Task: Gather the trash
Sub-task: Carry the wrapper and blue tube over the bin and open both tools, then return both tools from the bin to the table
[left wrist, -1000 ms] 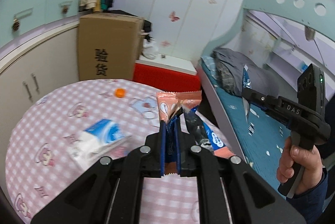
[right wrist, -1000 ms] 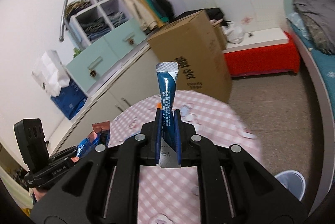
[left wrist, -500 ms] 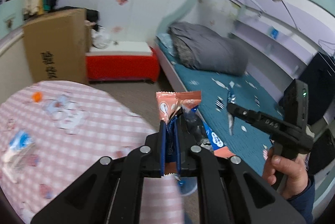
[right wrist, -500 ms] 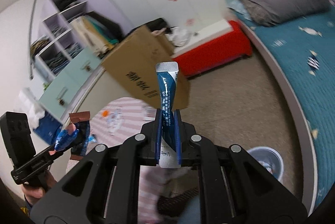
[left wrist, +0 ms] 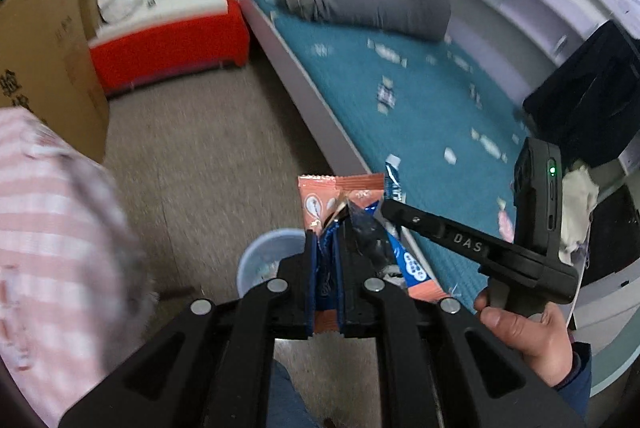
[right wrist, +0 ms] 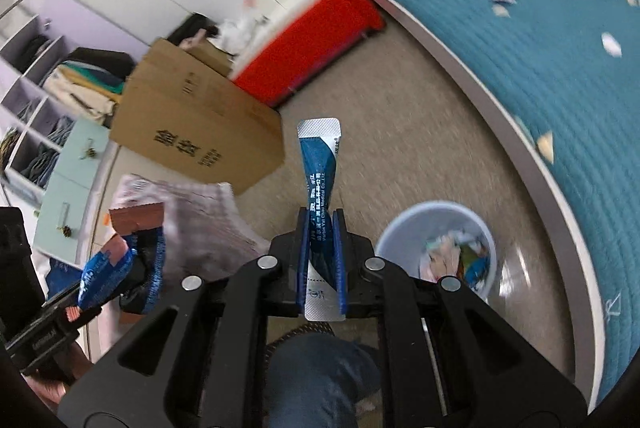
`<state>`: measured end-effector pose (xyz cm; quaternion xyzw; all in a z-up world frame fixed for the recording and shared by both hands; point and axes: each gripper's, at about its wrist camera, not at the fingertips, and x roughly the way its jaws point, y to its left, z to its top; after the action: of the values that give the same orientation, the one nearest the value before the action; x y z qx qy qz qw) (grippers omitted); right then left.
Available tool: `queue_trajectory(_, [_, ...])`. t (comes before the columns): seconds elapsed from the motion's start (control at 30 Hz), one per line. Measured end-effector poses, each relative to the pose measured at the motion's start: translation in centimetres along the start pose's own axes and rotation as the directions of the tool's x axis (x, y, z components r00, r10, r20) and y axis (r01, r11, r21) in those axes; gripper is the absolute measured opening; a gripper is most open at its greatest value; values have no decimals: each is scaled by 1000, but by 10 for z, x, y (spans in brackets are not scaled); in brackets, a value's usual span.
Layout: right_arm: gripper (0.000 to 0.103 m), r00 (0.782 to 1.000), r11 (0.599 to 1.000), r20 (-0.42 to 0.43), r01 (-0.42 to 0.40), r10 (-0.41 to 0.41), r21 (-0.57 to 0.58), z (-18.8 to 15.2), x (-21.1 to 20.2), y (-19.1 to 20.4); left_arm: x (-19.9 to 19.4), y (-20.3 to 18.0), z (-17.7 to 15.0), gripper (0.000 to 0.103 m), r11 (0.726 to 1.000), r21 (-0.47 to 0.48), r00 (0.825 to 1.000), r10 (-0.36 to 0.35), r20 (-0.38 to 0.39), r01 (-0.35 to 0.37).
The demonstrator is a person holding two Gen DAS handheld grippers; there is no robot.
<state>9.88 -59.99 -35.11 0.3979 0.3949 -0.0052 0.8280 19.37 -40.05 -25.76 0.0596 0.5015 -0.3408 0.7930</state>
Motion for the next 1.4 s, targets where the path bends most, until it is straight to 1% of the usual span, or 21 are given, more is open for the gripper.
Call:
queue_trajectory(0.1, [11,999,999,-40,10,-9,36,-5,19,-19,38,-1,-1,8,1000,0,997,15,-81,-15])
queue_trajectory(0.23, [11,995,997,-95,31,-24,72,-9,46,-38,85,5,-3,8,999,-9,983,40,-181,-42])
queue_trajectory(0.43, [12,984,991,-172,67,-46,119,-14,79,-61,132,7,-8,8,998,-17,960,48,-277,-55])
queue_trajectory(0.53, [14,977,987,-206,83,-53,139,-16,93,-72,150,10,-10,10,998,-23,947,54,-317,-65])
queue_trajectory(0.57, [15,976,986,-212,87,-56,143,-17,96,-75,156,13,-10,13,997,-19,944,63,-324,-73])
queue_trajectory(0.63, [15,970,982,-234,102,-63,157,-18,104,-81,162,14,-10,36,997,-19,938,69,-339,-80])
queue_trajectory(0.67, [18,965,979,-252,109,-64,170,-20,109,-86,167,16,-11,40,997,-24,934,66,-352,-79])
queue_trajectory(0.7, [25,962,977,-264,114,-64,178,-20,112,-89,170,18,-12,43,996,-26,930,69,-360,-84])
queue_trajectory(0.73, [45,960,975,-273,119,-64,190,-22,115,-93,171,18,-13,48,996,-24,927,74,-367,-89])
queue_trajectory(0.77, [62,960,972,-273,124,-67,198,-23,116,-97,174,19,-15,53,995,-22,921,87,-379,-102])
queue_trajectory(0.8, [64,961,971,-268,129,-71,203,-23,115,-99,175,20,-15,63,993,-25,920,97,-380,-115])
queue_trajectory(0.83, [64,962,969,-264,132,-73,211,-23,113,-102,176,20,-15,71,992,-28,921,104,-376,-123])
queue_trajectory(0.9, [74,961,964,-260,148,-88,221,-24,110,-105,176,21,-15,77,989,-32,920,121,-373,-143])
queue_trajectory(0.93, [82,961,962,-255,161,-103,220,-24,107,-105,176,21,-14,78,989,-32,919,122,-376,-145])
queue_trajectory(1.0, [89,964,960,-241,171,-115,224,-23,100,-105,175,18,-14,80,988,-16,915,134,-380,-151])
queue_trajectory(1.03, [94,964,959,-235,176,-122,224,-23,96,-104,174,16,-15,80,987,-6,914,144,-379,-158])
queue_trajectory(1.07, [97,964,958,-230,182,-130,221,-22,93,-103,172,14,-15,80,987,2,914,151,-375,-162])
queue_trajectory(1.1, [97,965,958,-219,191,-143,214,-22,88,-101,170,13,-14,80,987,3,917,152,-368,-163])
queue_trajectory(1.2, [97,968,956,-191,204,-164,212,-20,72,-93,154,8,-8,80,988,-3,932,147,-331,-157])
queue_trajectory(1.33, [97,974,960,-137,204,-180,189,-14,49,-75,122,-5,4,82,990,11,956,139,-259,-141])
queue_trajectory(1.4, [97,979,964,-101,195,-179,179,-10,35,-62,100,-13,10,82,991,23,969,133,-210,-131])
